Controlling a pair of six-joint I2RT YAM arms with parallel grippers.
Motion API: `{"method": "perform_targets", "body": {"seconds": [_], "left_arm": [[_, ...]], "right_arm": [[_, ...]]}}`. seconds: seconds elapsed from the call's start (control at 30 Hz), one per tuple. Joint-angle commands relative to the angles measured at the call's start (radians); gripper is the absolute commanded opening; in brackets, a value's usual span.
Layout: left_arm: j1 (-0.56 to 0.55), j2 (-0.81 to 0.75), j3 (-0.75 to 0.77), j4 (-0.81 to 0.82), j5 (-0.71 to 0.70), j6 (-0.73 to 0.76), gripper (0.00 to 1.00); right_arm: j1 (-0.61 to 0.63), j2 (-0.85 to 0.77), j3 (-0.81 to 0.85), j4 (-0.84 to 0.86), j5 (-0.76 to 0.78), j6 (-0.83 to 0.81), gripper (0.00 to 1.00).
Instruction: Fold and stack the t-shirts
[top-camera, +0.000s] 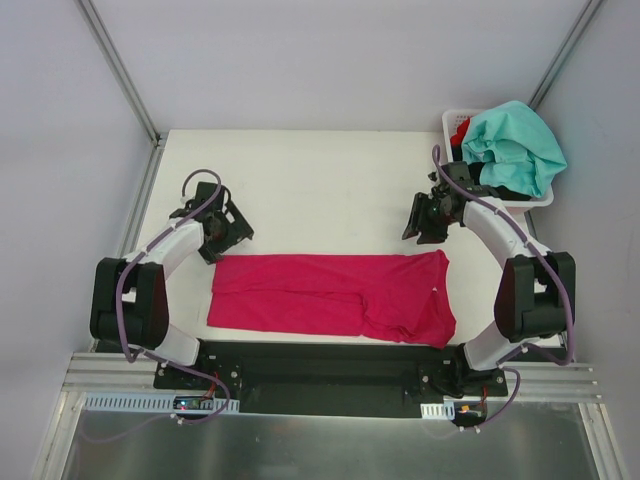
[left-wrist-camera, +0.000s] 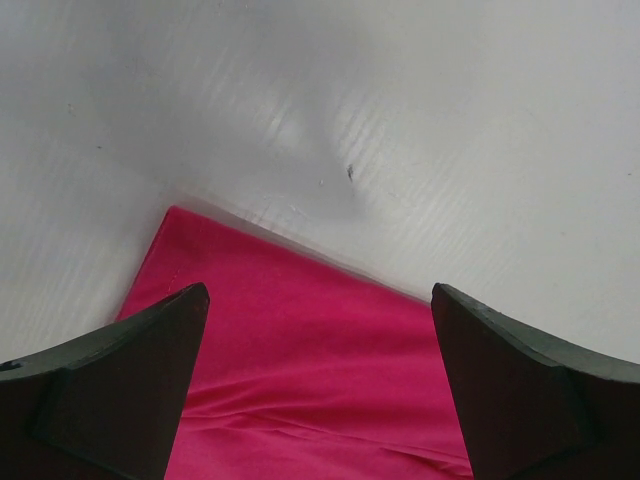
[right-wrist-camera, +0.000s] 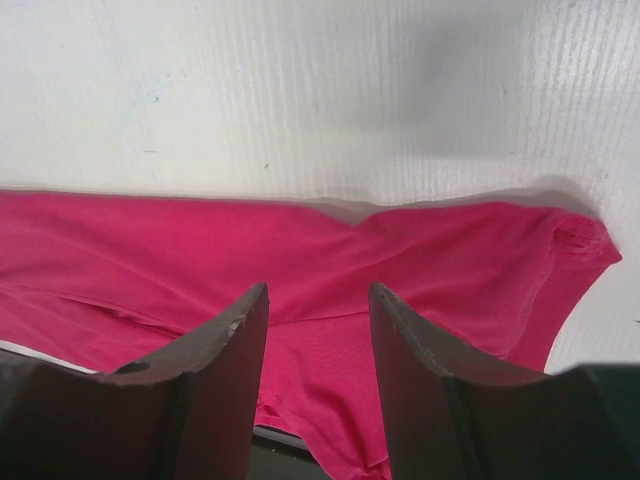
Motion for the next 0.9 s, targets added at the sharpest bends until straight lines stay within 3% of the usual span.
{"method": "perform_targets", "body": {"seconds": [0.0, 0.5, 0.87], "left_arm": [[-0.011, 0.042, -0.028, 0.058, 0.033, -0.032, 0.94], [-0.009, 0.085, -0.111, 0.105, -0.062, -0.027, 0.93], [-0.008, 0.060, -0.099, 0.091, -0.102, -0.014, 0.93]], "right_arm": [[0.004, 0.009, 0.000, -0.019, 0.031, -0.017, 0.48], [-0.022, 0.136, -0.024, 0.016, 0.127, -0.024, 0.49], [-0.047, 0.173, 0.000, -0.129, 0.338, -0.014, 0.49]]}}
